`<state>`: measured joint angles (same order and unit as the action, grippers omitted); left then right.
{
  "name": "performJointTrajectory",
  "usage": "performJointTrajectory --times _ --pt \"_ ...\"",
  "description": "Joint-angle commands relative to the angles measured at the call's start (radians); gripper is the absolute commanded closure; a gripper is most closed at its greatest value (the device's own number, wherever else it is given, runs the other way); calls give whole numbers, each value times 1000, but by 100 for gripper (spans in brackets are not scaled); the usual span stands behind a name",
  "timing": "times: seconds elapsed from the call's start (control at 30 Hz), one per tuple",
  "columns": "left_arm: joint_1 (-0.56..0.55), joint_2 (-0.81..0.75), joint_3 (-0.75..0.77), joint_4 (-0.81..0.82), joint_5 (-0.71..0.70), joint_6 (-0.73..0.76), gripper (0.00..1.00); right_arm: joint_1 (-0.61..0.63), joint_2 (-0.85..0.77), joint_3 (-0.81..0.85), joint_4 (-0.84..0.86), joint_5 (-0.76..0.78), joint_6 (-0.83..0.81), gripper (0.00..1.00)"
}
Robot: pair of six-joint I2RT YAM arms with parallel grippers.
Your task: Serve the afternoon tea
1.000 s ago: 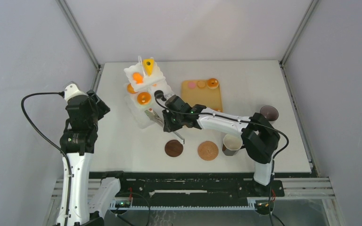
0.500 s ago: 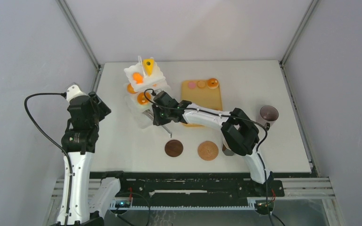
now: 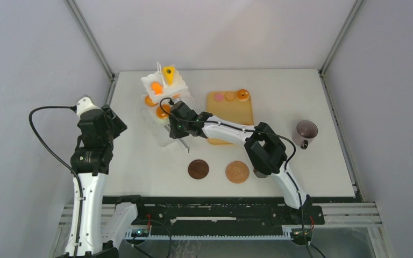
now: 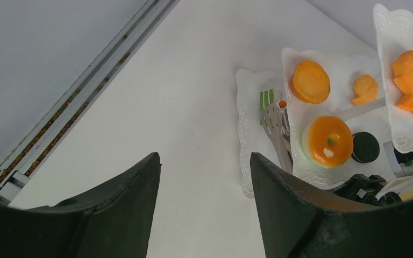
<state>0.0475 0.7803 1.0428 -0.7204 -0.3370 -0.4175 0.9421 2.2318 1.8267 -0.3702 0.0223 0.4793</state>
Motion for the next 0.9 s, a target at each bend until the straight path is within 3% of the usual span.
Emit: performJointTrajectory --times 0.0,0.1,0.33,0.87 --pt "7 3 -13 30 -9 25 33 -6 -1 49 21 15 22 78" --pt "8 8 -11 32 -4 24 33 -3 -6 43 17 20 20 63" --pt "7 9 -4 32 1 25 33 1 -48 1 35 24 15 52" --pt "7 7 -15 37 20 22 33 21 -277 -261 89 7 43 50"
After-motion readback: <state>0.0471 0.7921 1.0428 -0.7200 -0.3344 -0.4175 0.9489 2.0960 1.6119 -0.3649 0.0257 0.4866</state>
